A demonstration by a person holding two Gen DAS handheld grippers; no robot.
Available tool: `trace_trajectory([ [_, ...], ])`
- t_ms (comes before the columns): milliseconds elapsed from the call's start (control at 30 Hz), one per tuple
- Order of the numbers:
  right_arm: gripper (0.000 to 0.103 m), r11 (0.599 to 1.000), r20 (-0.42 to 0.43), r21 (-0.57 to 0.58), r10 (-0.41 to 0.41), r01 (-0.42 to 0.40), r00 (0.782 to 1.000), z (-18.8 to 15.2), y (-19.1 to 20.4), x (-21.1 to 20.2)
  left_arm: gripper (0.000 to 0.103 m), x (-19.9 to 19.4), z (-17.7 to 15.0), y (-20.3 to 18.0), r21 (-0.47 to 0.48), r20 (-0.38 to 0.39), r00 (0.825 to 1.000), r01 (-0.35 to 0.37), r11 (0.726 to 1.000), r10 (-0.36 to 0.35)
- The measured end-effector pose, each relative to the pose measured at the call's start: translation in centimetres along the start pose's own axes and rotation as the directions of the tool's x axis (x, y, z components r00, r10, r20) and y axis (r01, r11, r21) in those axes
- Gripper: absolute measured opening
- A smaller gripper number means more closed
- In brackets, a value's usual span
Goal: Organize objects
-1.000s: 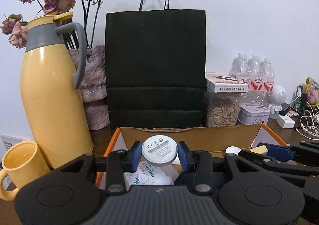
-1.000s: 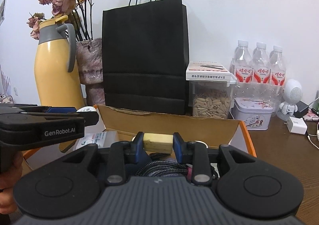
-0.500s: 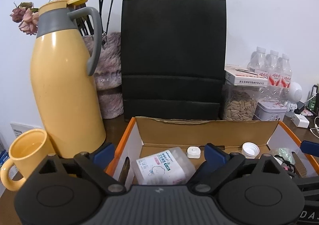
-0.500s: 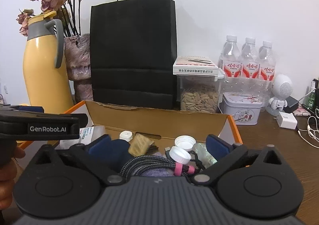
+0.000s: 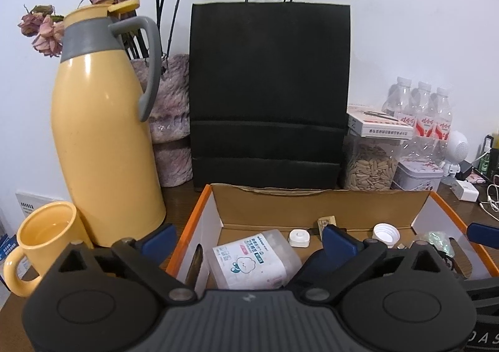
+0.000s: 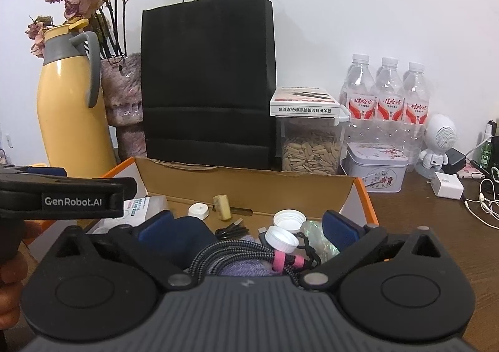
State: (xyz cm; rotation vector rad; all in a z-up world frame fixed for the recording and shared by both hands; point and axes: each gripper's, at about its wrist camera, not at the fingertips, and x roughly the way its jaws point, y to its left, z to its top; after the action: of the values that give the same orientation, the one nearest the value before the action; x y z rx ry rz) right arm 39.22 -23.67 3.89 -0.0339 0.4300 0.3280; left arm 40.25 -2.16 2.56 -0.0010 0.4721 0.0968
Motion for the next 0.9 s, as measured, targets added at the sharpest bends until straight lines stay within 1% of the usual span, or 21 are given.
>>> trace_trajectory([
  [167, 0.103, 1.0, -0.002, -0.004, -0.003, 0.003, 1.0, -0.3, 0.2, -1.0, 0.103, -1.5, -0.4, 0.1, 0.006, 0.021, 1.0, -0.005, 1.0, 0.005],
  [467, 0.103, 1.0, -0.03, 0.021, -0.002, 0.002, 1.0, -1.3, 0.8, -3.9, 0.103, -5.0, -1.8, 1.1, -0.01, -0.011, 1.0, 0.007, 1.0, -0.007],
  [667, 0.103, 1.0, -0.037, 0.02, 0.002, -0.001, 0.999, -2.1, 1.6, -7.0, 0.103, -8.8, -3.2, 2.1, -0.019, -0.031, 0.999, 0.015, 1.0, -0.016],
  [900, 0.103, 1.0, -0.037, 0.03, 0.007, -0.005, 0.999, -3.1, 2.3, -11.8, 0.103, -13.6, -5.6, 3.2, -0.014, -0.05, 0.999, 0.014, 1.0, -0.015],
])
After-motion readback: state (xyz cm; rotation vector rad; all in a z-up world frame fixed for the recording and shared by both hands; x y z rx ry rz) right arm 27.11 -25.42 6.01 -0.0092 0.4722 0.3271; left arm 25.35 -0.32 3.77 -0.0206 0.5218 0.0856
